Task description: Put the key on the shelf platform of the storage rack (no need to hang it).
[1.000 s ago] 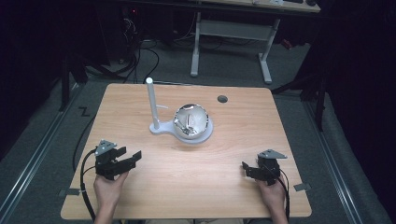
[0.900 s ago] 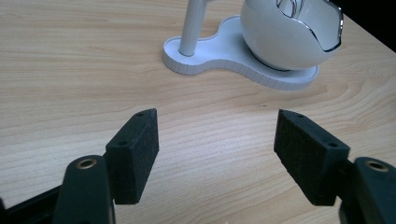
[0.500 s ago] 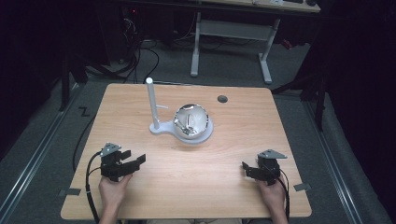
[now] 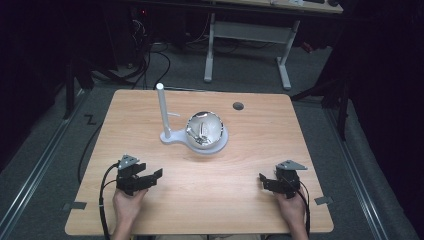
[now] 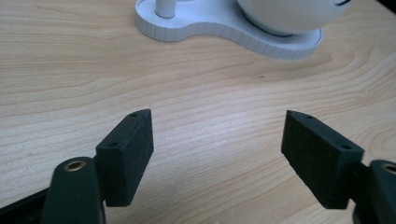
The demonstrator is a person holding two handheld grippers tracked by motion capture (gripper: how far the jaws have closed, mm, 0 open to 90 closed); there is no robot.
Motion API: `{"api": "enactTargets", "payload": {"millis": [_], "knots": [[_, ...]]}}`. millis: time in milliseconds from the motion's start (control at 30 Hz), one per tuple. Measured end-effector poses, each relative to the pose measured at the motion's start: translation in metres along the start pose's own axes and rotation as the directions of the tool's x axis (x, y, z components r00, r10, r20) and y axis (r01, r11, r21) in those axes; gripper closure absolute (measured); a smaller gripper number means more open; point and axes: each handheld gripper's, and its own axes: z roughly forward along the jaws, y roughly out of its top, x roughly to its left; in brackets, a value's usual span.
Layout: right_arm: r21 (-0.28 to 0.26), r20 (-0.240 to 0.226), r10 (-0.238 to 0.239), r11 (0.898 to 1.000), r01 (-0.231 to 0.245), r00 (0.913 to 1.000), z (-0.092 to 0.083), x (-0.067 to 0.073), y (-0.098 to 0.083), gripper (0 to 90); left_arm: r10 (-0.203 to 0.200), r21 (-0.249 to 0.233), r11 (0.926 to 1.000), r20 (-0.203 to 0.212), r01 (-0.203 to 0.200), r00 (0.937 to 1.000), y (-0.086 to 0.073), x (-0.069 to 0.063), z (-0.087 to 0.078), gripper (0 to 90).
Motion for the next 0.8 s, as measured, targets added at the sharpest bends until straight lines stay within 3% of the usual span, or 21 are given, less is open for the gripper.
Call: {"api": "enactTargets", "payload": {"millis": [533, 800], "knots": [[0.000, 0.000, 0.000, 1.000, 0.000, 1.0000, 0.000, 0.000, 0.000, 24.5, 0.075, 0.006, 0.9972, -0.047, -0.075, 0.9961, -0.003, -0.014, 0.021, 22.9], [0.000, -0.001, -0.004, 1.000, 0.004, 1.0000, 0.000, 0.000, 0.000, 24.1, 0.112, 0.034, 0.9934, -0.079, -0.110, 0.9906, -0.005, -0.017, 0.029, 23.1]]}}
